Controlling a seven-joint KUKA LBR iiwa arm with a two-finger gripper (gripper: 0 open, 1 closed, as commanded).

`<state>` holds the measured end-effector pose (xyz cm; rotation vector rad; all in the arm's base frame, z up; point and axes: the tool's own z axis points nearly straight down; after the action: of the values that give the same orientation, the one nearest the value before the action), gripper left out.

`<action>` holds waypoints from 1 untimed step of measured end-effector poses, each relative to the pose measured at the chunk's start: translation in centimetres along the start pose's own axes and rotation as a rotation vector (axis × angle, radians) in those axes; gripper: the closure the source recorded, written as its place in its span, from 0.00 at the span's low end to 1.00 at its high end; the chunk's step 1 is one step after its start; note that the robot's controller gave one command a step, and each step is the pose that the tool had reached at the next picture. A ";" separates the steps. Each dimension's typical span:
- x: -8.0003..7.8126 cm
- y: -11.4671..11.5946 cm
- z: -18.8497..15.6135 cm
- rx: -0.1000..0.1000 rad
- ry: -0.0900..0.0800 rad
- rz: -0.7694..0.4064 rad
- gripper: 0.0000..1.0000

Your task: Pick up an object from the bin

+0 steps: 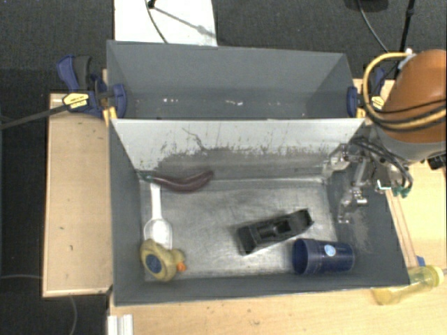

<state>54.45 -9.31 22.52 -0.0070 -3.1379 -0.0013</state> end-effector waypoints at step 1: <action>-0.2 0.0 -0.4 0.001 -0.008 -0.003 0.00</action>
Offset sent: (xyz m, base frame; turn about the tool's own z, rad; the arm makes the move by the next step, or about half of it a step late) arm -0.0348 0.1014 -0.1552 -0.3855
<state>54.61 -9.28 22.89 -0.0027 -3.1455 0.0006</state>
